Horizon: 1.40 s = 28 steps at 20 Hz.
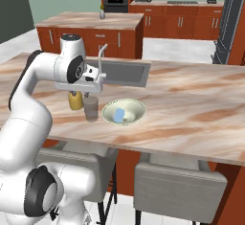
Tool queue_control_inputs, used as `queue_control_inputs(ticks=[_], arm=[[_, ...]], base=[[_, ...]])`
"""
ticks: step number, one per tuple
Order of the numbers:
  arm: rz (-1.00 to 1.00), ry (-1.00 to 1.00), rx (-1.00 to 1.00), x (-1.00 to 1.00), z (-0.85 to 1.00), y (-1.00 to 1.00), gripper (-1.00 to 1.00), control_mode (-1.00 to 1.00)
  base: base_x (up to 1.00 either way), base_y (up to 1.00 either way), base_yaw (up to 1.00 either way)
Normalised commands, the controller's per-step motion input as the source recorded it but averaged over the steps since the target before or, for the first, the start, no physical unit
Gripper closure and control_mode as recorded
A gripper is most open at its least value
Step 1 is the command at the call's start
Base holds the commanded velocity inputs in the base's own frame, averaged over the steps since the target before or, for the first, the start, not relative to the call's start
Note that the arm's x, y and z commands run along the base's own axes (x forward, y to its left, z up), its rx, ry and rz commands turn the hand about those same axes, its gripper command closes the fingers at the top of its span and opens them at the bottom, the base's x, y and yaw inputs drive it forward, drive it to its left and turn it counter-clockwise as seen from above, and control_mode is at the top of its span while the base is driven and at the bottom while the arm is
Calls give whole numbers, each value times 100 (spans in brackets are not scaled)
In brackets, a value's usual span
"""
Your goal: There are two ice cubes in the ice bowl. Place both ice cubes in the glass cup.
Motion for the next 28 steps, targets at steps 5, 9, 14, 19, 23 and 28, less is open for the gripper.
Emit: queue_control_inputs(ticks=[5,9,14,19,23,28], arm=[[-5,3,1,1,-2,-20,-100,-100],[-10,5,9,-11,-5,-70,-100,-100],[-10,6,8,-13,-6,-54,-100,-100],[-6,4,0,20,-16,-14,-100,-100],[-3,3,0,23,-33,-11,-100,-100],[-3,5,0,28,-36,-4,-100,-100]], base=[[0,0,0],[0,0,0],[0,0,0],[0,0,0],[0,0,0],[0,0,0]])
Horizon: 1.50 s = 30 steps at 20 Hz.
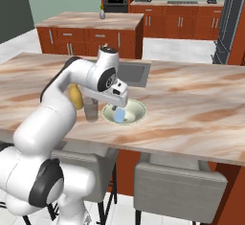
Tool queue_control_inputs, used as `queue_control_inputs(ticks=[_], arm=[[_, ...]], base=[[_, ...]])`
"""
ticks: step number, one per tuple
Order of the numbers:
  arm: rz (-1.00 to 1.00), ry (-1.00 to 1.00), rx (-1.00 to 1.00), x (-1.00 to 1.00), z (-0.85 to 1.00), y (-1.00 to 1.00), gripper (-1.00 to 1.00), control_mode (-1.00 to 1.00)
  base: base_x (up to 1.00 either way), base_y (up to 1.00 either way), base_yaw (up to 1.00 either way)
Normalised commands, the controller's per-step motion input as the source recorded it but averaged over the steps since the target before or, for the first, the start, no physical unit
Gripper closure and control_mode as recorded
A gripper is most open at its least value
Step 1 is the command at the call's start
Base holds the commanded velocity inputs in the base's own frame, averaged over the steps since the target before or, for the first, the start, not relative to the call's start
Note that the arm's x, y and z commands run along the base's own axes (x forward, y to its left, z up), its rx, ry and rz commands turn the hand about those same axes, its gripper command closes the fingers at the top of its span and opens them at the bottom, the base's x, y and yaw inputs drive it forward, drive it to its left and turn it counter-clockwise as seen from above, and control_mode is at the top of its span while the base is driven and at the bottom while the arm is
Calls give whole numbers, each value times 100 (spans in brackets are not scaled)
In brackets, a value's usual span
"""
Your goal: There are two ice cubes in the ice bowl. Place both ice cubes in the glass cup.
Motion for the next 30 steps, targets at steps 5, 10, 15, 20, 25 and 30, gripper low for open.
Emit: queue_control_inputs(ticks=[5,10,15,20,25,30], arm=[[-1,4,0,31,-23,-2,-100,-100],[0,1,0,31,-8,-9,-100,-100],[0,7,1,23,-8,-8,-100,-100],[0,18,7,22,-11,-3,-100,-100],[0,18,7,1,-21,0,-100,-100],[0,9,0,0,-28,0,-100,-100]], base=[[0,0,0],[0,0,0],[0,0,0],[0,0,0],[0,0,0],[0,0,0]])
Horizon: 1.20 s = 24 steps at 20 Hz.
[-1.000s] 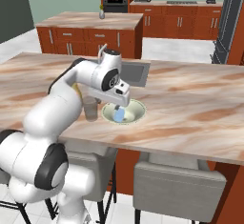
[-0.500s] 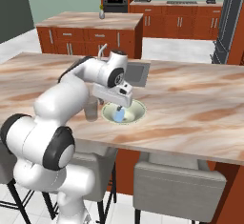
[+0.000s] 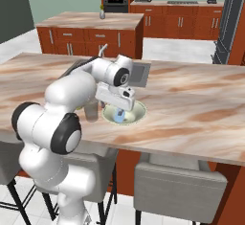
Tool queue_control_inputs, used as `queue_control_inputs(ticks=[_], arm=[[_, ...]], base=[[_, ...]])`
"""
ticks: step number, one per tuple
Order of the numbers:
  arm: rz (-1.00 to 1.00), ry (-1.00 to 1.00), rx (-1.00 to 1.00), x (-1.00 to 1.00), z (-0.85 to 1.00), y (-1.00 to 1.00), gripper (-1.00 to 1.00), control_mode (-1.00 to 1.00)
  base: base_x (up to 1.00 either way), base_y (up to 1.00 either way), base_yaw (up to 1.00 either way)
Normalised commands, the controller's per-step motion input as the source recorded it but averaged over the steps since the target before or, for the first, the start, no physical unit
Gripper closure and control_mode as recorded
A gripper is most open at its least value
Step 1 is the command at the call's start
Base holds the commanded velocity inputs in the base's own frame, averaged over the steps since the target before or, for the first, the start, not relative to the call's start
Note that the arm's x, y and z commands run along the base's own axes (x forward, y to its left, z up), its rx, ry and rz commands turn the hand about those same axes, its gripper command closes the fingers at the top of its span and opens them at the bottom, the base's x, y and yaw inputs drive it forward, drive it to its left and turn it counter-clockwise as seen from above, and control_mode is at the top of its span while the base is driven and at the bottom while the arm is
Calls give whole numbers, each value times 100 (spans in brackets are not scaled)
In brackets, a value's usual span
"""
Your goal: There are two ice cubes in the ice bowl. Place both ice cubes in the glass cup.
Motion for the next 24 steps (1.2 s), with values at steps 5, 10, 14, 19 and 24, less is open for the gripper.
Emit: queue_control_inputs(ticks=[5,10,14,19,24], arm=[[0,3,0,13,-30,0,-100,-100],[0,1,0,18,-24,0,-100,-100],[0,1,0,36,-22,1,-100,-100],[0,2,0,32,-22,1,-100,-100],[0,0,0,40,-26,0,-100,-100]], base=[[0,0,0],[0,0,0],[0,0,0],[0,0,0],[0,0,0]])
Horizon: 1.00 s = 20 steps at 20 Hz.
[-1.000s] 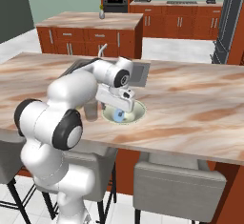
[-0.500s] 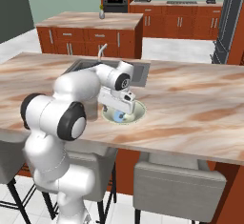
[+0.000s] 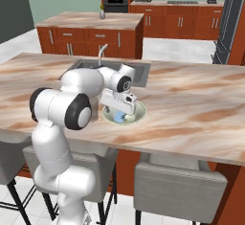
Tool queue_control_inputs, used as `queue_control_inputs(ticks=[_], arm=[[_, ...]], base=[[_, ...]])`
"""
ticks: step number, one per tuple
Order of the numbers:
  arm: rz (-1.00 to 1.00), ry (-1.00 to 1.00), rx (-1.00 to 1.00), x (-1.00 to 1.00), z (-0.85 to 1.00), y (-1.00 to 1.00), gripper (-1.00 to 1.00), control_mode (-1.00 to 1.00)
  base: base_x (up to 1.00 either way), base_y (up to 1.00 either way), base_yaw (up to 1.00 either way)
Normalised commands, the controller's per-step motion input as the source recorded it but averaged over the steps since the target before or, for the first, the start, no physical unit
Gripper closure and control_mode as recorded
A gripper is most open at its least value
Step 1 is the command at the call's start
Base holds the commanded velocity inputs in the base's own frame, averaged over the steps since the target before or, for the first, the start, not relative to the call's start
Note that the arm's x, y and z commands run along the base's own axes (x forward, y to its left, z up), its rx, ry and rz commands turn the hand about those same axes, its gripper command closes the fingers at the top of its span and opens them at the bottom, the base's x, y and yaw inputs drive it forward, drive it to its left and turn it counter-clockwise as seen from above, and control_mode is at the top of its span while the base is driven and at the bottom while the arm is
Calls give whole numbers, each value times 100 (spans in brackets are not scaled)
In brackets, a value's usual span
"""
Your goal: There are two ice cubes in the ice bowl. Place both ice cubes in the glass cup.
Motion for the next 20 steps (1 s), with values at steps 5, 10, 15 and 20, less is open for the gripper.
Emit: queue_control_inputs(ticks=[5,10,15,20], arm=[[0,0,0,29,-16,0,-100,-100],[0,0,0,10,-14,0,-100,-100],[0,0,0,10,-24,0,-100,-100],[0,0,0,6,-20,0,-100,-100]], base=[[0,0,0],[0,0,0],[0,0,0],[0,0,0]])
